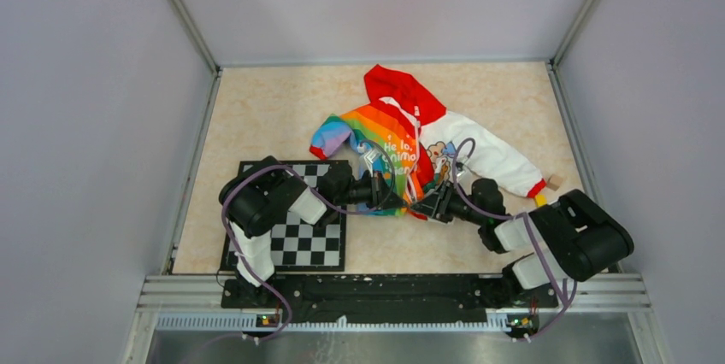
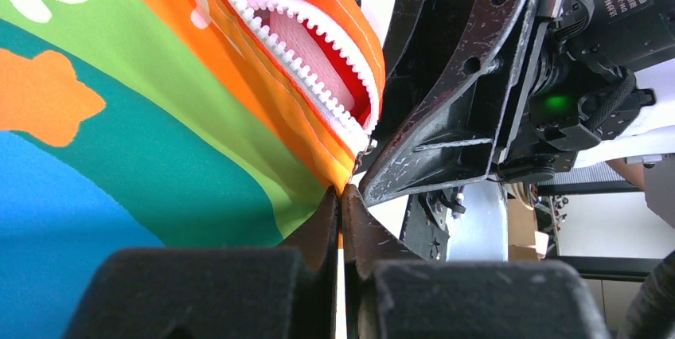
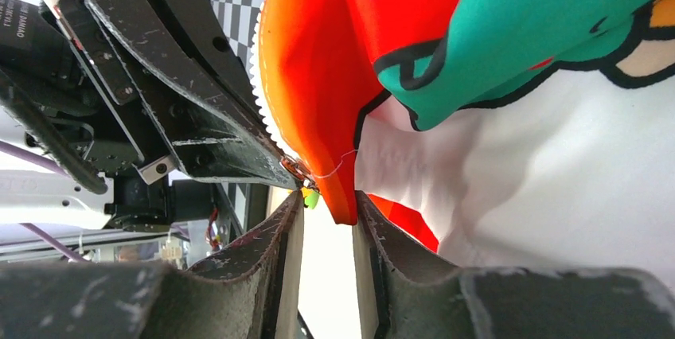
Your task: Zip up the jacket
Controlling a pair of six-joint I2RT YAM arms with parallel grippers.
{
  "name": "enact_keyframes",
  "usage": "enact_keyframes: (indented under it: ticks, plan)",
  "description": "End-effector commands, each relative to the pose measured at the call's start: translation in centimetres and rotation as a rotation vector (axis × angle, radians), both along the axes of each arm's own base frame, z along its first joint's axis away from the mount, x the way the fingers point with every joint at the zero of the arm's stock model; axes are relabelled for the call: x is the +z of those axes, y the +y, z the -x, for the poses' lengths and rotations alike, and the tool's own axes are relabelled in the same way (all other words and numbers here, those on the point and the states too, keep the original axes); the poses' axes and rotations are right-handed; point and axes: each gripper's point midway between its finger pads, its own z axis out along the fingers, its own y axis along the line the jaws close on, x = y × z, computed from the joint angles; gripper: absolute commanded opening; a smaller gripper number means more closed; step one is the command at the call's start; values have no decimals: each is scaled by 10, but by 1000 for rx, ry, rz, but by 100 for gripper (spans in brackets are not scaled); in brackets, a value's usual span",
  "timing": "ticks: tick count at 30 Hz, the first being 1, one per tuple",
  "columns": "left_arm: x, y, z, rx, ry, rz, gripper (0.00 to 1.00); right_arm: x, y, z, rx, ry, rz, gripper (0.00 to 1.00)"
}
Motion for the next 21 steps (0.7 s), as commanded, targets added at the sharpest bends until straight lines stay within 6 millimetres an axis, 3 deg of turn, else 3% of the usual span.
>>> enact_keyframes:
  ticks: [1,15,21]
  plan:
    - [13,-2,-2,-3,-53,44,0,10,6,0,14,-36,-39,26]
    - [13,-2,-2,-2,-52,42,0,11,6,3,-24,52,-93,6]
    - [12,-2,-2,-3,-51,42,0,10,8,16,-9,171,-126,0]
